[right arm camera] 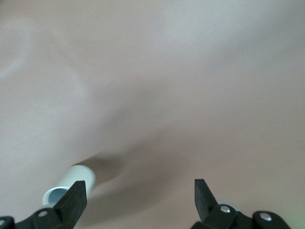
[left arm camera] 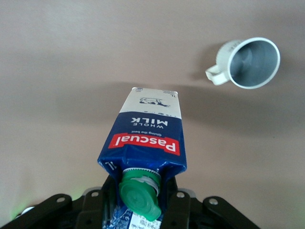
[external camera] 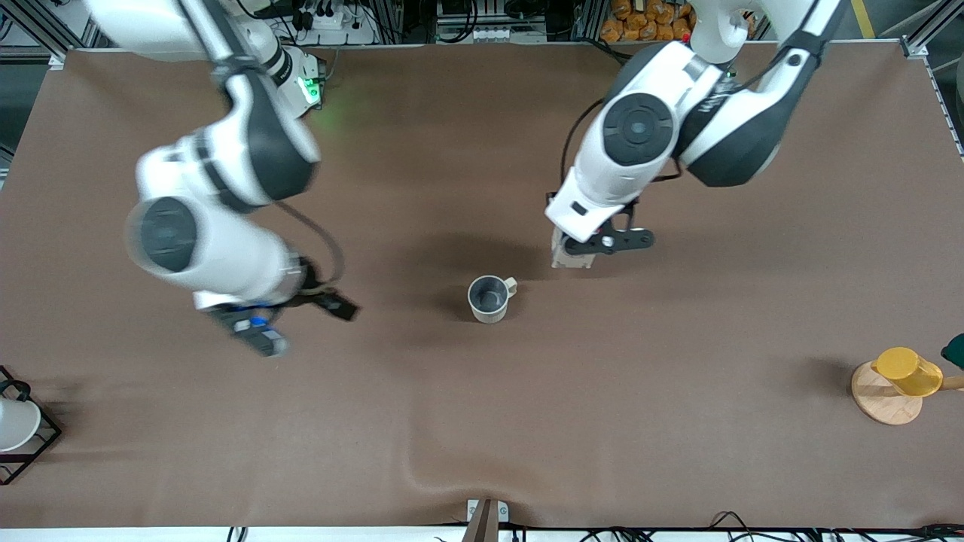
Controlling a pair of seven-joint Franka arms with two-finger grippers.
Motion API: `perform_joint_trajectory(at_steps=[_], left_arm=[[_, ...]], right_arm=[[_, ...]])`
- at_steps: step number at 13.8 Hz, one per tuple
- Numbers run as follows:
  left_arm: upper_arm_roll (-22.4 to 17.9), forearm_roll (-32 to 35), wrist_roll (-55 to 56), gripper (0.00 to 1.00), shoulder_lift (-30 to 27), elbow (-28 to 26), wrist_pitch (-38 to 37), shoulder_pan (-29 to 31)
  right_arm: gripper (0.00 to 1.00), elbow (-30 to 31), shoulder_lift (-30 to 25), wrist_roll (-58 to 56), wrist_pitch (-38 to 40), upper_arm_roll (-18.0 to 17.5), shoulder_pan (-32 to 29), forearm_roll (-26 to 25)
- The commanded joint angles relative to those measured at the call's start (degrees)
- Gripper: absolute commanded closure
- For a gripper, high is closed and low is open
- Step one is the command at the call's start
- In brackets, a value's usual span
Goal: Place milk next to cup
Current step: 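Open and withdraw the right gripper while the left gripper carries the milk toward the mug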
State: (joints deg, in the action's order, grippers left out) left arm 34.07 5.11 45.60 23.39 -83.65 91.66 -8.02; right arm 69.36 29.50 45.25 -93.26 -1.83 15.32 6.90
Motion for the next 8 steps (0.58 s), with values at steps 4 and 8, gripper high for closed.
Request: perform_joint_trajectory(at_steps=[4, 8], left_arm=[[-0.32, -0.36, 7.74, 0.59, 7.98, 7.79, 0.36, -8.32], [-0.4, -0.18, 8.37, 0.59, 10.09, 8.41, 3.34, -10.17]], right_arm=[[0.0, 1.92, -4.98, -24.12, 3.87, -1.16, -13.45, -4.17], [0.0, 2.27, -8.4, -32.76, 4.22, -1.07, -18.57, -4.26]])
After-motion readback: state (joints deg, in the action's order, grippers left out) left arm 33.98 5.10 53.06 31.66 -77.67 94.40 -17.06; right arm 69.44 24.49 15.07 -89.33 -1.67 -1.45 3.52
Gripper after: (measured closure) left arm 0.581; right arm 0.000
